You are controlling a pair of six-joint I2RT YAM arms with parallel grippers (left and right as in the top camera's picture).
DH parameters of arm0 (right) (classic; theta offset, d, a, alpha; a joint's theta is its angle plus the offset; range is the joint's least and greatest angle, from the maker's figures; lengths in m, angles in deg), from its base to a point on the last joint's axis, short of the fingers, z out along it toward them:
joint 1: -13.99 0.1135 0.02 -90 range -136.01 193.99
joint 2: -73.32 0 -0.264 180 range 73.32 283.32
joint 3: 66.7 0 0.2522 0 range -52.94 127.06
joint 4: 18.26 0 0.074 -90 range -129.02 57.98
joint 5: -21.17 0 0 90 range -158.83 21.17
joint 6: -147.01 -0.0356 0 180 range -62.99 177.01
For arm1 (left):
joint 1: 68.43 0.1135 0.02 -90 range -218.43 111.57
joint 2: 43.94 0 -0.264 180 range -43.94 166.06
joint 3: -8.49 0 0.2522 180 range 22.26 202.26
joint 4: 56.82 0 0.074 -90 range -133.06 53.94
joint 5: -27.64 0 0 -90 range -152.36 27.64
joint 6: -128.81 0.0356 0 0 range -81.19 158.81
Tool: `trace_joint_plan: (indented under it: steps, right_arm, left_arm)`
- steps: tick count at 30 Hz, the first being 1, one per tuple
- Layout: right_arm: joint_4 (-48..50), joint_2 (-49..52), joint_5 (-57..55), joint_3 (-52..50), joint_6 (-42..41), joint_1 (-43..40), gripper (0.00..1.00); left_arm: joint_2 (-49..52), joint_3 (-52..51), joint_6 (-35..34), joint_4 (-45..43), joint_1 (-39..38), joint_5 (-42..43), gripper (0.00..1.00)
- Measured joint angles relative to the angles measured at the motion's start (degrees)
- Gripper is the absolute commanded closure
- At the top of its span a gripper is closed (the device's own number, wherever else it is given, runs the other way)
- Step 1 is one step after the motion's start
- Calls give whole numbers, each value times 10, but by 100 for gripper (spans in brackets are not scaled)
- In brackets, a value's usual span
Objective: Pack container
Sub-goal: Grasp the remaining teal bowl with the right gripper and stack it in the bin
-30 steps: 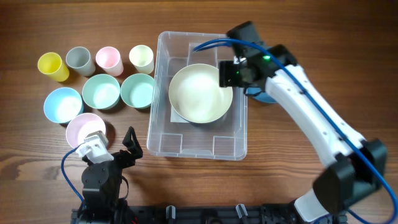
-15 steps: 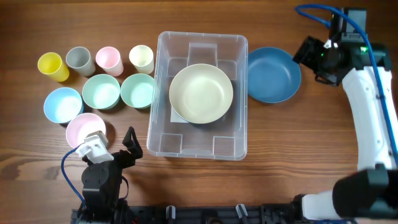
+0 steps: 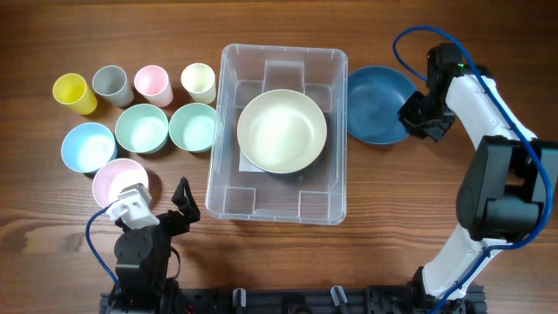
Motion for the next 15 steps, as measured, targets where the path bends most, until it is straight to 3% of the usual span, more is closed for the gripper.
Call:
trace_joint_plan:
  steps: [15]
  right_arm:
    - [-18, -12, -30, 0, -22, -1, 96]
  left_arm:
    - [0, 0, 0, 0, 0, 0, 0]
